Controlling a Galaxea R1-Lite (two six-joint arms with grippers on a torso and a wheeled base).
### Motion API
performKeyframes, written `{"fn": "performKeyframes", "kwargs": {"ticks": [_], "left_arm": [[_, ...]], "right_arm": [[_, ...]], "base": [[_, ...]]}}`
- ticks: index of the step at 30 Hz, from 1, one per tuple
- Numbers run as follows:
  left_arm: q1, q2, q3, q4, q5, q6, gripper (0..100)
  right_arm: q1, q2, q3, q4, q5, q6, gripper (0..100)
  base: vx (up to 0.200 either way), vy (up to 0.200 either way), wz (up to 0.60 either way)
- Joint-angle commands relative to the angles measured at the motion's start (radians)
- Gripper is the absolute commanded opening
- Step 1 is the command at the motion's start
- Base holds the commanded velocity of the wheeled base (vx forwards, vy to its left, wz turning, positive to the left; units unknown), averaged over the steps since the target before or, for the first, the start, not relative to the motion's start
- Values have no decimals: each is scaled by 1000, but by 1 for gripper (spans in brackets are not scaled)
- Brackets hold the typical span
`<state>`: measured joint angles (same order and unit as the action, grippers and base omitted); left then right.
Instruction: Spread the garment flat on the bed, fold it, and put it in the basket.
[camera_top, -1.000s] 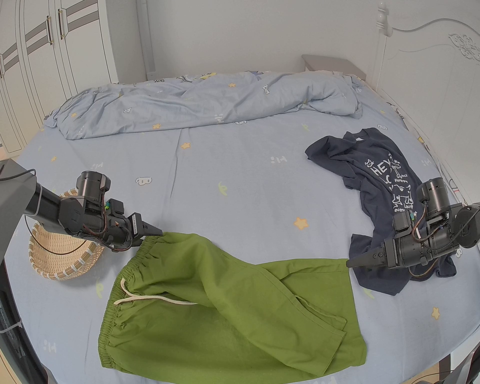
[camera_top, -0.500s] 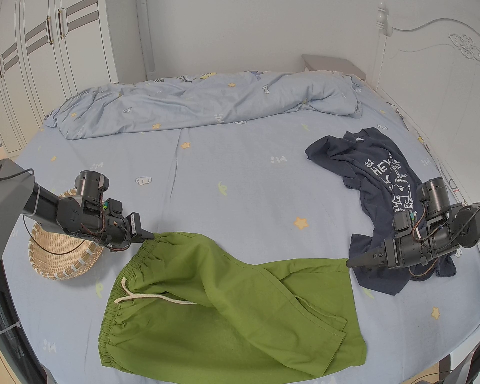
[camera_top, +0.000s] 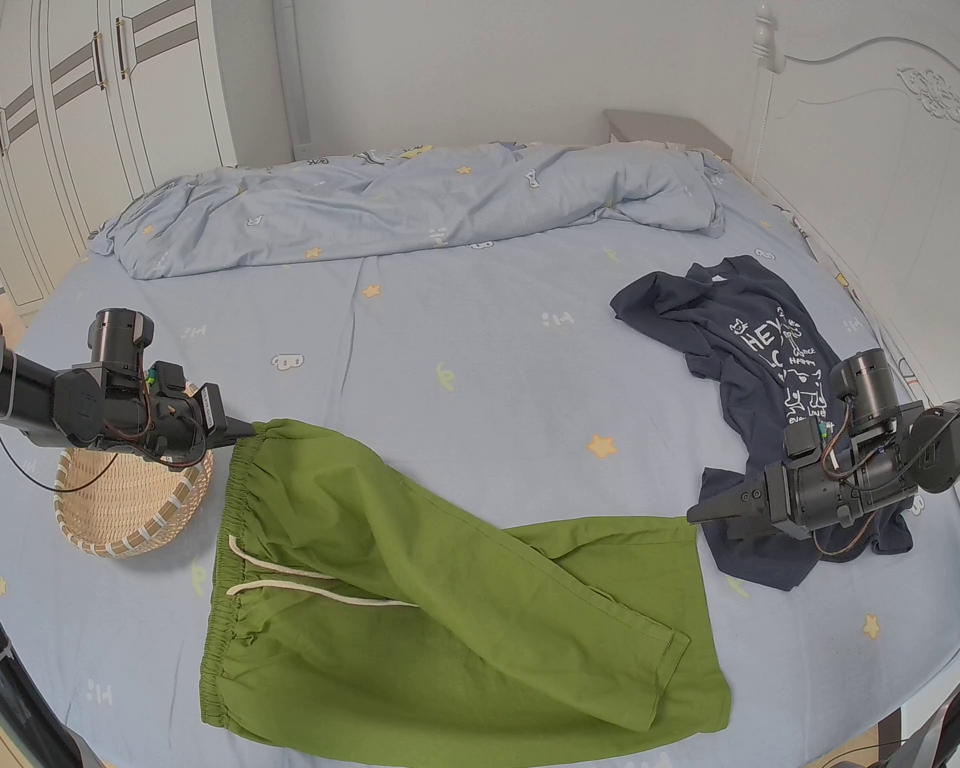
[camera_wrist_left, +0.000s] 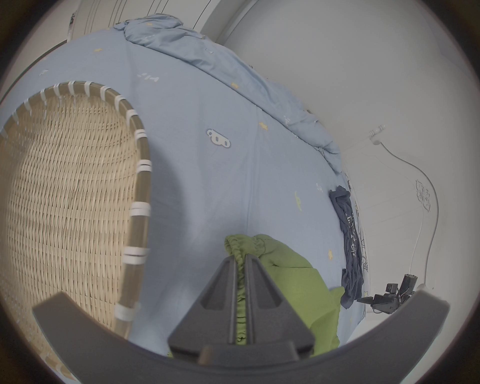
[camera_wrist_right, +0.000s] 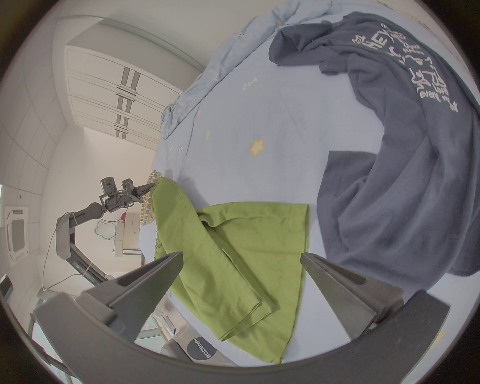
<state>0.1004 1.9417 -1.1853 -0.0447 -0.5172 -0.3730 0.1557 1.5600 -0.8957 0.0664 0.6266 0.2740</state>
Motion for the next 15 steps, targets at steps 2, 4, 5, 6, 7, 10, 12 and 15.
{"fn": "performKeyframes", "kwargs": {"ticks": [2,4,5,6,7,10,12,15], "left_arm": [[-16,-18,13,-3,2,5,0],[-22,-18,18,-3,2,8,0],[-28,-18,19,-3,2,9,0],[-33,-18,19,-3,2,9,0],[-34,-18,19,-3,2,9,0],[-39,-18,26,-3,2,9,0],[-39,-20,27,-4,2,9,0],[-41,-21,27,-4,2,9,0]], "right_arm": [[33,3,21,20,1,24,100],[45,5,35,38,1,27,100],[53,12,49,55,1,27,100],[54,26,52,59,1,28,100],[54,34,52,59,1,28,100],[67,57,54,61,1,30,100],[103,58,70,58,7,30,100],[128,57,77,56,13,27,100]], "base": [[0,0,0],[0,0,0],[0,0,0],[0,0,0],[0,0,0],[0,0,0],[0,0,0],[0,0,0]]}}
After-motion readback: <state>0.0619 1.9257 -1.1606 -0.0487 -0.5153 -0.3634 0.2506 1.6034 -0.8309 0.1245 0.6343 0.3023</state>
